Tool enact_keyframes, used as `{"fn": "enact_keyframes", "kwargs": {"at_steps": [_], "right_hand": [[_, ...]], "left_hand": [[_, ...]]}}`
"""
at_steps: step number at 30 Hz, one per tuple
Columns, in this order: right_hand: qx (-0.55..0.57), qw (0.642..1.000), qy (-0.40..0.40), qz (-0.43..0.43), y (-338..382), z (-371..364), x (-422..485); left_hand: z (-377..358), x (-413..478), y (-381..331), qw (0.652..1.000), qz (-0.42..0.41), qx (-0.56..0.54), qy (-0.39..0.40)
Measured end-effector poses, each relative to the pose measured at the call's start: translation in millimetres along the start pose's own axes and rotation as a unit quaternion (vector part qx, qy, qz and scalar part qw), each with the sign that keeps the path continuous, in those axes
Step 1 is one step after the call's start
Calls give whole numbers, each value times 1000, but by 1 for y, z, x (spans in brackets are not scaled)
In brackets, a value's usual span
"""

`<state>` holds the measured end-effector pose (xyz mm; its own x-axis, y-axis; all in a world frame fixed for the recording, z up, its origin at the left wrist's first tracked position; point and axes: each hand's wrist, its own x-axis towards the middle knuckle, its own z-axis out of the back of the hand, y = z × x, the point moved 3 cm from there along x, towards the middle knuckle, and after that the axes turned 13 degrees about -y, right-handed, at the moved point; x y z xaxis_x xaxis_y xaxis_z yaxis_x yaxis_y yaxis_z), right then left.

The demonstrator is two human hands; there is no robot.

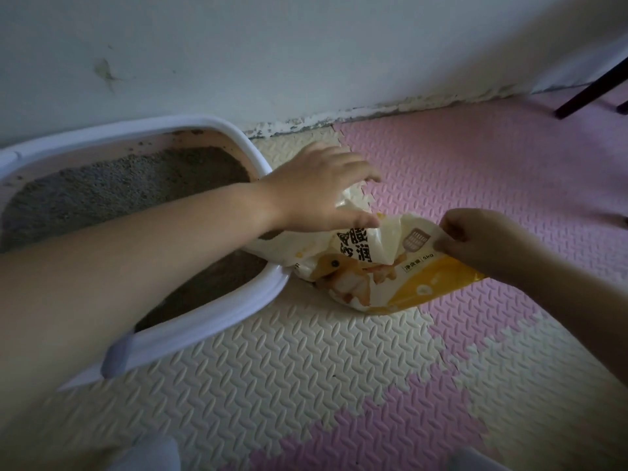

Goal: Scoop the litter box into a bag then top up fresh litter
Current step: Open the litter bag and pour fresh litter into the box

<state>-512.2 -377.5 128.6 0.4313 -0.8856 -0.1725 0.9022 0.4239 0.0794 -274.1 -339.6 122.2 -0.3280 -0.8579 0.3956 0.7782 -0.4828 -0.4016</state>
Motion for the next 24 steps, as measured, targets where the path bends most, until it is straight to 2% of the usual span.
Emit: {"fn": "enact_keyframes", "kwargs": {"at_steps": [5, 8, 10, 12, 14, 16, 18, 21, 24], "right_hand": [[80, 992, 10, 94, 48, 1, 4], [48, 985, 20, 161, 78, -7, 12], [36, 987, 34, 154, 92, -9, 19], [69, 987, -39, 140, 106, -4, 26], [105, 978, -118, 139, 118, 0, 31], [90, 979, -123, 133, 121, -4, 35], [95, 980, -133, 112, 113, -8, 39], [157, 972, -154, 79, 99, -10, 40], [168, 968, -161, 93, 92, -15, 38]], "left_hand": [[9, -15, 19, 994, 74, -20, 71], [12, -21, 25, 994, 92, -19, 63], [21, -23, 27, 992, 111, -37, 38], [35, -27, 37, 989, 137, -49, -3], [46, -42, 59, 976, 210, -52, -33], [51, -67, 89, 951, 309, -20, -15], [46, -98, 109, 910, 411, -34, 33], [31, -141, 117, 837, 514, -161, 98], [19, -163, 105, 778, 531, -313, 121]]}}
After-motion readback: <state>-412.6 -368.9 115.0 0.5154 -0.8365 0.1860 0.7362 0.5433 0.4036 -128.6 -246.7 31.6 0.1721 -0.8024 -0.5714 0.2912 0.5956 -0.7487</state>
